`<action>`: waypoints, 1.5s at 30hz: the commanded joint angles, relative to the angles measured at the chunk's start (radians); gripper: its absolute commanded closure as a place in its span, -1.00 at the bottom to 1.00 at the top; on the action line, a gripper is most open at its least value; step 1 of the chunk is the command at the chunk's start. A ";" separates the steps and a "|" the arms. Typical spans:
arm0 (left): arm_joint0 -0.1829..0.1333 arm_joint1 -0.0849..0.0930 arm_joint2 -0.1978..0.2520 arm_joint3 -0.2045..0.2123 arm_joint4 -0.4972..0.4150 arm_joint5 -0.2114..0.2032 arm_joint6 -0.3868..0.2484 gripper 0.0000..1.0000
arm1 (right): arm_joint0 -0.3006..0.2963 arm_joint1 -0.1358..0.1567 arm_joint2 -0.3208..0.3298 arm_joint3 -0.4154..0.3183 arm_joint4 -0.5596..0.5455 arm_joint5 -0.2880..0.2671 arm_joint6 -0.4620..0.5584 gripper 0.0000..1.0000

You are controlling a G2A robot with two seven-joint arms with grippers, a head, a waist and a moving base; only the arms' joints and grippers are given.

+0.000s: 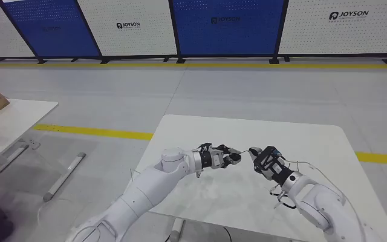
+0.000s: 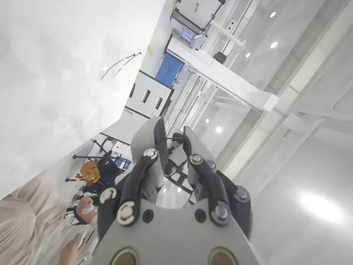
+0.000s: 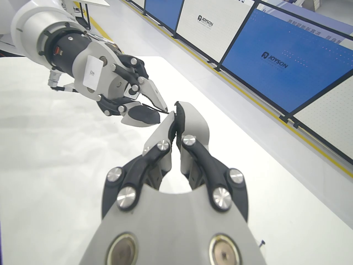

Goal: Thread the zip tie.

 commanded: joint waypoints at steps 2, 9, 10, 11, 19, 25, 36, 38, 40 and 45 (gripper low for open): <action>-0.003 0.005 0.008 -0.003 -0.006 0.000 0.003 1.00 | 0.000 0.000 0.000 0.000 0.000 0.000 0.000 1.00; -0.005 0.014 0.016 -0.013 -0.021 0.000 0.002 1.00 | 0.000 0.000 0.000 0.000 0.000 0.000 0.000 1.00; -0.005 0.015 0.017 -0.016 -0.021 0.000 0.004 1.00 | 0.000 0.000 0.000 0.000 0.000 0.000 0.000 1.00; -0.005 0.016 0.018 -0.017 -0.022 0.000 0.006 1.00 | 0.000 0.000 0.000 0.000 0.000 0.000 0.000 1.00; 0.005 0.021 0.011 -0.045 -0.015 0.000 0.064 -0.94 | 0.000 0.000 0.000 0.000 0.000 0.000 0.000 1.00; 0.027 0.026 -0.015 -0.073 -0.021 -0.013 0.061 -1.00 | 0.000 0.000 0.000 0.000 0.000 0.000 0.000 1.00; 0.032 0.028 -0.002 -0.083 -0.061 0.000 -0.014 0.12 | 0.000 0.000 0.000 0.000 0.000 0.000 0.000 1.00; 0.023 0.029 -0.002 -0.076 -0.089 0.000 -0.034 0.36 | 0.000 0.000 0.000 0.000 0.000 0.000 0.000 1.00; 0.019 0.030 -0.008 -0.076 -0.100 0.000 -0.031 0.72 | 0.000 0.000 0.000 0.000 0.000 0.000 0.000 1.00; 0.007 0.029 -0.001 -0.057 -0.111 0.000 0.001 1.00 | 0.000 0.000 0.000 0.000 0.000 0.000 0.000 1.00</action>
